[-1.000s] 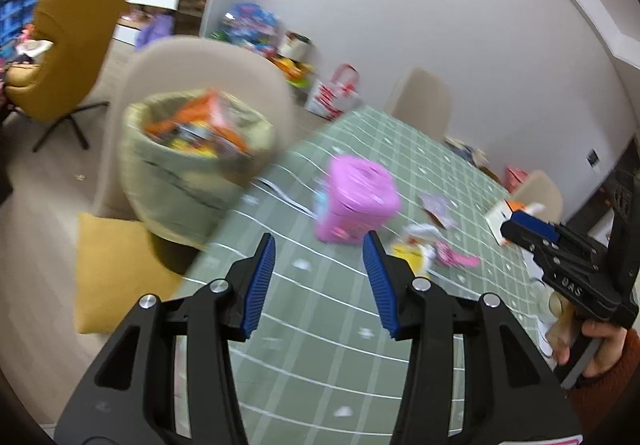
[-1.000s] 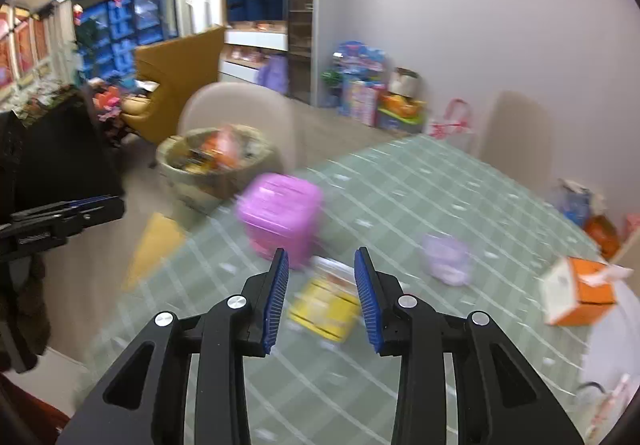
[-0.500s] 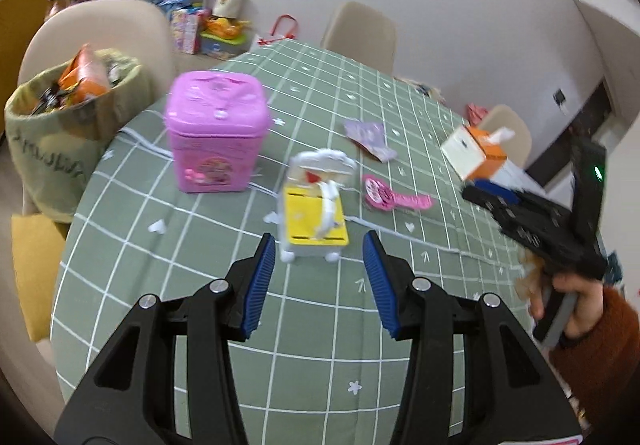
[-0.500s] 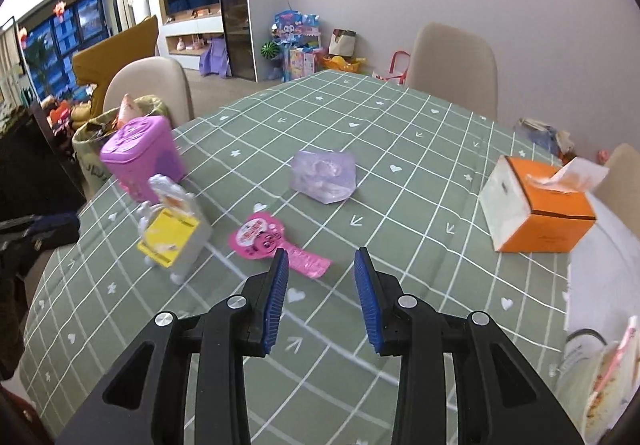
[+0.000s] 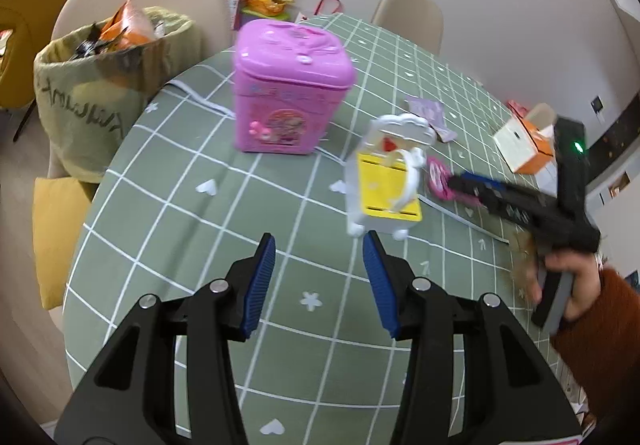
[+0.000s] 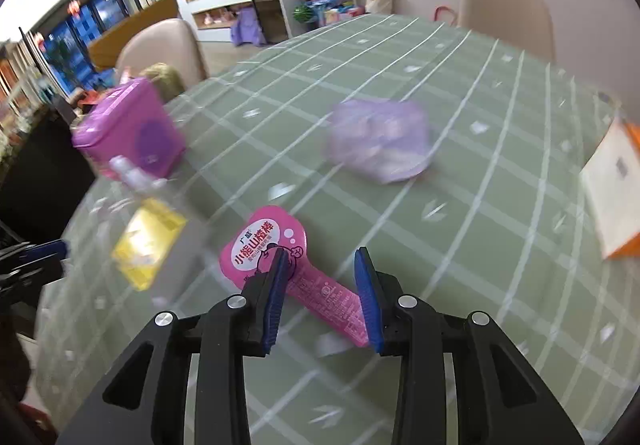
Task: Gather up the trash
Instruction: 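Grasp the pink candy stick with the left gripper while the right grasps the clear wrapper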
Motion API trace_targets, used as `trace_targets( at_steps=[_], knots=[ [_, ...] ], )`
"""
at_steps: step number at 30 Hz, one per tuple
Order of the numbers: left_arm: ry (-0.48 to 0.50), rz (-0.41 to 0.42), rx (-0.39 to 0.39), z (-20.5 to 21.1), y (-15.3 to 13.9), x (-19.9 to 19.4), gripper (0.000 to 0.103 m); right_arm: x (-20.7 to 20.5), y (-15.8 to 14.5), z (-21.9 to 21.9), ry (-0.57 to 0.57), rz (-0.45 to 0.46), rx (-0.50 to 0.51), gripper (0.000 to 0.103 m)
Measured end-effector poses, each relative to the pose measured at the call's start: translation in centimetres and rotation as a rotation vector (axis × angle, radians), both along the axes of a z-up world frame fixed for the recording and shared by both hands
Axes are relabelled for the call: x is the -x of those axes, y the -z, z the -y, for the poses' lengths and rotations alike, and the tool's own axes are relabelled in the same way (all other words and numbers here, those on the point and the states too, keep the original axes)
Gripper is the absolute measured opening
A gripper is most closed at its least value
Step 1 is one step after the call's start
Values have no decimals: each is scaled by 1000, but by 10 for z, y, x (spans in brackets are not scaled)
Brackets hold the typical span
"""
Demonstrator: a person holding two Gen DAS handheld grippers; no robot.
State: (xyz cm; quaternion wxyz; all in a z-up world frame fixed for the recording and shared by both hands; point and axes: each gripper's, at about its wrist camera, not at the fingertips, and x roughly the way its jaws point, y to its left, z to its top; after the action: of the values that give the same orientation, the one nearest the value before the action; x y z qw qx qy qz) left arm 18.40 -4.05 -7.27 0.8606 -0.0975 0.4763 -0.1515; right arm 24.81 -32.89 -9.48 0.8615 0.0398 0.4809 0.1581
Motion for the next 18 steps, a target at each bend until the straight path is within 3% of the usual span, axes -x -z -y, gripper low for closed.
trace_targets(
  at_steps=[4,8,11,14,18],
  knots=[
    [-4,-6,22,-3,2,-3,43,24,1,-25,-92,-62,-86,33],
    [14,-4,30,1,3,-3,43,31,-17,-30,-112,58,17,33],
    [23,-11,36,4,6,-3,43,8,-26,-7,10,127,40,33],
    [33,-16,30,8,9,0,43,-32,-19,19,94,107,5,44],
    [49,-33,25,18,13,4,43,-73,-5,26,93,88,84,44]
  ],
)
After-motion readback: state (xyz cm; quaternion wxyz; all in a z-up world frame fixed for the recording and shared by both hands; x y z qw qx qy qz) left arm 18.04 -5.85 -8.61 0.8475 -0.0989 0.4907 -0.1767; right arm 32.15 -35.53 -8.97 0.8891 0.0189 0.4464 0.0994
